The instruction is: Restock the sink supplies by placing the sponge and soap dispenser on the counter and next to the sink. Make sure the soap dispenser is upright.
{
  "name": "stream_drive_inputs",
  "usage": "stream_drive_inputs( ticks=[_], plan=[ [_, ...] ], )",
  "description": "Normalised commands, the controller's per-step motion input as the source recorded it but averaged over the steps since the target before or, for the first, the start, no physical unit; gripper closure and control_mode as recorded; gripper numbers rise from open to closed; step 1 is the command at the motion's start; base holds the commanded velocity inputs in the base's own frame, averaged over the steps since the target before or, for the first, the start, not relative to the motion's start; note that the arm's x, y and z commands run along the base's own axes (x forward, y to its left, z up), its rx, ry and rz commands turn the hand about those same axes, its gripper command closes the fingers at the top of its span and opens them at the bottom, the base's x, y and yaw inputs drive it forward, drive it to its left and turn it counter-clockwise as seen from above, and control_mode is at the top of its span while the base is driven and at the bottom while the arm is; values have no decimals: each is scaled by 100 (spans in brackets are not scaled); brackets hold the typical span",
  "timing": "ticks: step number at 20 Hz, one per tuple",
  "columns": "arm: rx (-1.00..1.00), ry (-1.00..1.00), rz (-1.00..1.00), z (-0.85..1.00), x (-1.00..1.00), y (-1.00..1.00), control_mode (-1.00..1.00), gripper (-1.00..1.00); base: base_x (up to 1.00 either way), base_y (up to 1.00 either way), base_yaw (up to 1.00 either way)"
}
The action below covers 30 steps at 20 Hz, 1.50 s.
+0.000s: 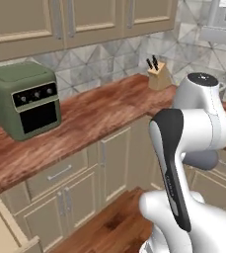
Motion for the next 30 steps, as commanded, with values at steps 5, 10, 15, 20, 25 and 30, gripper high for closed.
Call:
stream_drive_inputs(
  ticks=[5,10,15,20,25,30],
  plan=[
    [0,0,0,0,0,0,100,100,-1,1,-76],
    [0,0,0,0,0,0,100,100,0,0,-74],
    [0,0,0,0,0,0,100,100,0,0,-72],
    [0,0,0,0,0,0,100,100,0,0,-72],
    [0,0,0,0,0,0,100,100,0,0,-75],
    [0,0,0,0,0,0,100,100,0,0,-74]
  ],
)
